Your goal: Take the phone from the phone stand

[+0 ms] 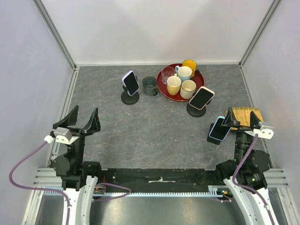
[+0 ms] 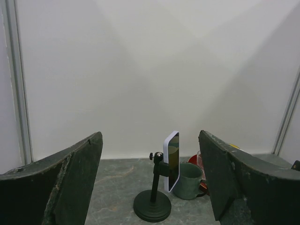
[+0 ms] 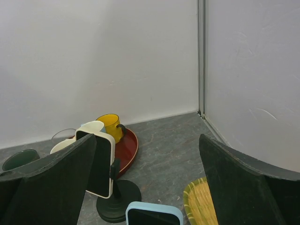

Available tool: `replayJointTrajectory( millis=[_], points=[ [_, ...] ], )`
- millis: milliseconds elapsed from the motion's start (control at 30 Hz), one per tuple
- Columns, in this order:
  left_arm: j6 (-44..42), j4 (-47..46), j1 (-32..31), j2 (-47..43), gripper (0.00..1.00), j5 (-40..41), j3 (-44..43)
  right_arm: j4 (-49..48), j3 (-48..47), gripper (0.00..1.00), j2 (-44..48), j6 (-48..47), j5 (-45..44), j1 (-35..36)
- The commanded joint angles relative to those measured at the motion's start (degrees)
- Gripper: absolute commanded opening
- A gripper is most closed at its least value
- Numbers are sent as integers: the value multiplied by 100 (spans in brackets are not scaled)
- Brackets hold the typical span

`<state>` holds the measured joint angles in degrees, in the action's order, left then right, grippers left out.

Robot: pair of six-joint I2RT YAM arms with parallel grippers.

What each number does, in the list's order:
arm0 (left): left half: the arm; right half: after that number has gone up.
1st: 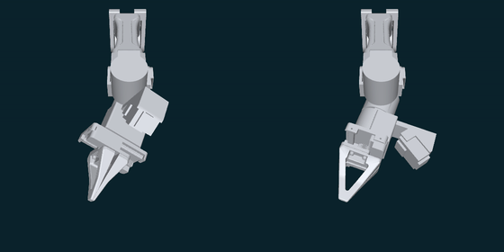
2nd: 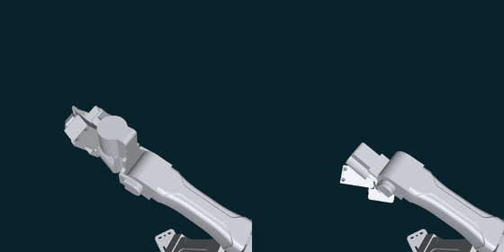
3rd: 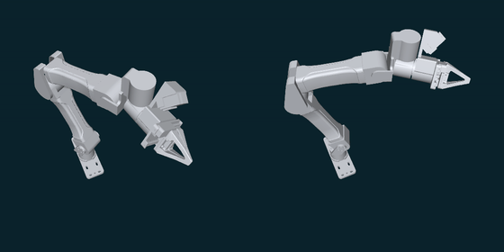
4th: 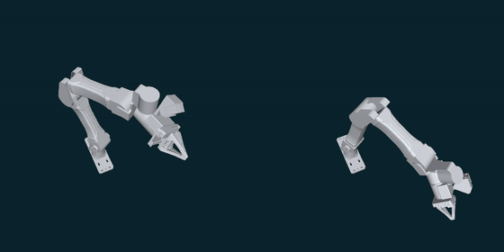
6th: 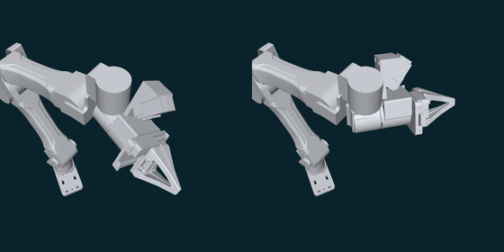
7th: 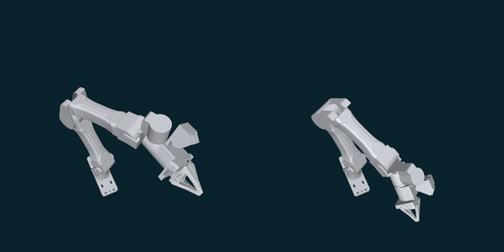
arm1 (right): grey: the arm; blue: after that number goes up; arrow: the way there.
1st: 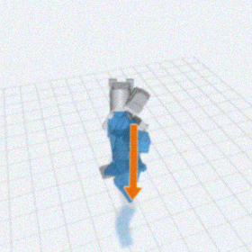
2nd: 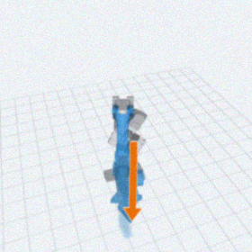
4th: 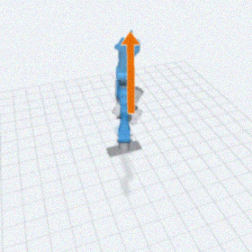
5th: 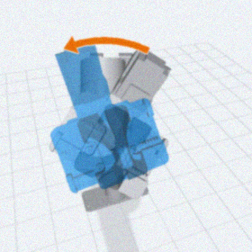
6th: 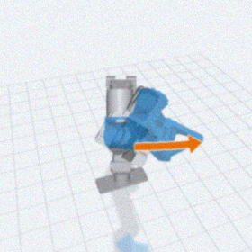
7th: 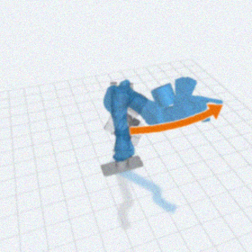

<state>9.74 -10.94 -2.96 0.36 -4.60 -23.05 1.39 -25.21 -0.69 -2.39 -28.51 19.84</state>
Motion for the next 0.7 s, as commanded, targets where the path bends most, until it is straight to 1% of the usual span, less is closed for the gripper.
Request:
replayJointTrajectory(
  millis=[0,100,233,300,333,433,500,633,667],
  points=[
    [142,-189,32,-71,90,21,20,-42,-203,98,51,159,-57,-15],
    [195,-146,32,-71,90,12,11,-25,-212,98,16,625,-155,-15],
    [265,-23,32,-71,91,12,-33,177,-458,98,-343,968,284,-15],
    [283,48,24,-124,91,12,-42,274,-633,98,-738,1196,574,-23],
    [301,118,15,-141,91,29,-51,318,-704,98,-1079,1250,705,-6],
    [301,284,-29,-229,91,-41,-86,713,-1108,98,-1661,1399,1128,-15],
    [283,390,-55,-282,91,-76,-130,1178,-1468,98,-2223,1435,1259,-15],
    [239,593,-187,-396,91,-146,-191,2127,-2171,98,-3338,1627,1042,-15],
    [178,689,-213,-423,91,-172,-217,2512,-2494,98,-3489,1698,928,-15]
  ],
)
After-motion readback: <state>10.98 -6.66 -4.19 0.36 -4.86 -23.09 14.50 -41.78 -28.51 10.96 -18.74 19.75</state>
